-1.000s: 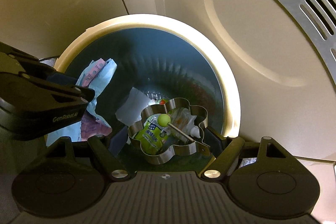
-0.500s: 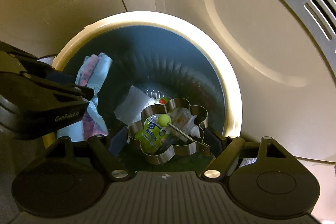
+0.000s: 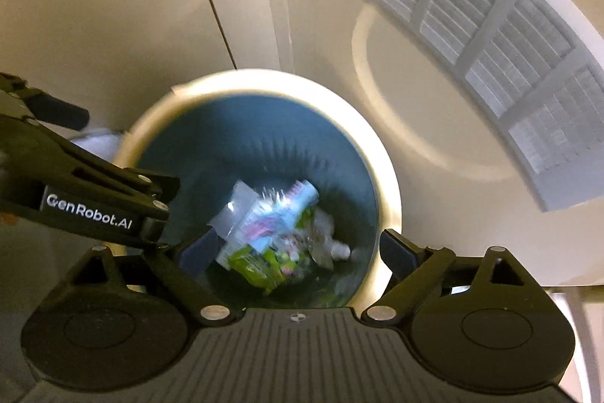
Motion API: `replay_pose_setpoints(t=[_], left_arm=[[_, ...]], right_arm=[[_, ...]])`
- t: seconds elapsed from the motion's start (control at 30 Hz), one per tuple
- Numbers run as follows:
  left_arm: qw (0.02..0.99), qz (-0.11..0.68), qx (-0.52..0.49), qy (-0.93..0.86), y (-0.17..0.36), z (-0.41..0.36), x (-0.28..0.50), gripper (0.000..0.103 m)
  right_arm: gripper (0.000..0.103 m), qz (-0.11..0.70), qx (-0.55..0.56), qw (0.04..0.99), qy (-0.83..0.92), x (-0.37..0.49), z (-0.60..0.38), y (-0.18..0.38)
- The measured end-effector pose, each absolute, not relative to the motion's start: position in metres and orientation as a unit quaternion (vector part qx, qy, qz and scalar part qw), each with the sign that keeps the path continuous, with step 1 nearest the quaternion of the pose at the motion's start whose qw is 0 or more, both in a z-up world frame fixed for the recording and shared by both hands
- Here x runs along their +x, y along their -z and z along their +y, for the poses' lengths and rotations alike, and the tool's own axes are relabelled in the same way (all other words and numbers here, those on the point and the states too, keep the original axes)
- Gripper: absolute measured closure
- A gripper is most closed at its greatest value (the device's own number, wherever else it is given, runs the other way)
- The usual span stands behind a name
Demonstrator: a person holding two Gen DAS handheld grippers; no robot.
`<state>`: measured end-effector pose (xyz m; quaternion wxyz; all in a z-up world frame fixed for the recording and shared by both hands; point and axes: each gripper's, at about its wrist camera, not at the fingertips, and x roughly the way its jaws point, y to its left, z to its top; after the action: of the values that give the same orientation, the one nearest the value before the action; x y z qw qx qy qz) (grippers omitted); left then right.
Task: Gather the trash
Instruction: 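Raise both grippers from the bin back up to the grey mat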
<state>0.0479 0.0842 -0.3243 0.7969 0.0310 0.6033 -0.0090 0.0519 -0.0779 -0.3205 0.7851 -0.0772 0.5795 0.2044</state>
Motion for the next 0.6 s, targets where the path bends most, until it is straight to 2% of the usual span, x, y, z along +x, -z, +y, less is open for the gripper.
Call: replay_pose_setpoints(t=[0.23,0.6], left_arm=[[0.817,0.576,0.005,-0.003,0.278,0.098,0.021,0.0],[0.856,0.516,0.019,0.001,0.224,0.089,-0.01,0.0]], right_arm=[[0.006,0.521,-0.071,0.823,-0.218,0.021,-0.092,0.264],[0.005,0.467,-0.048,0.857,-0.214,-0.011,-0.113,0.215]])
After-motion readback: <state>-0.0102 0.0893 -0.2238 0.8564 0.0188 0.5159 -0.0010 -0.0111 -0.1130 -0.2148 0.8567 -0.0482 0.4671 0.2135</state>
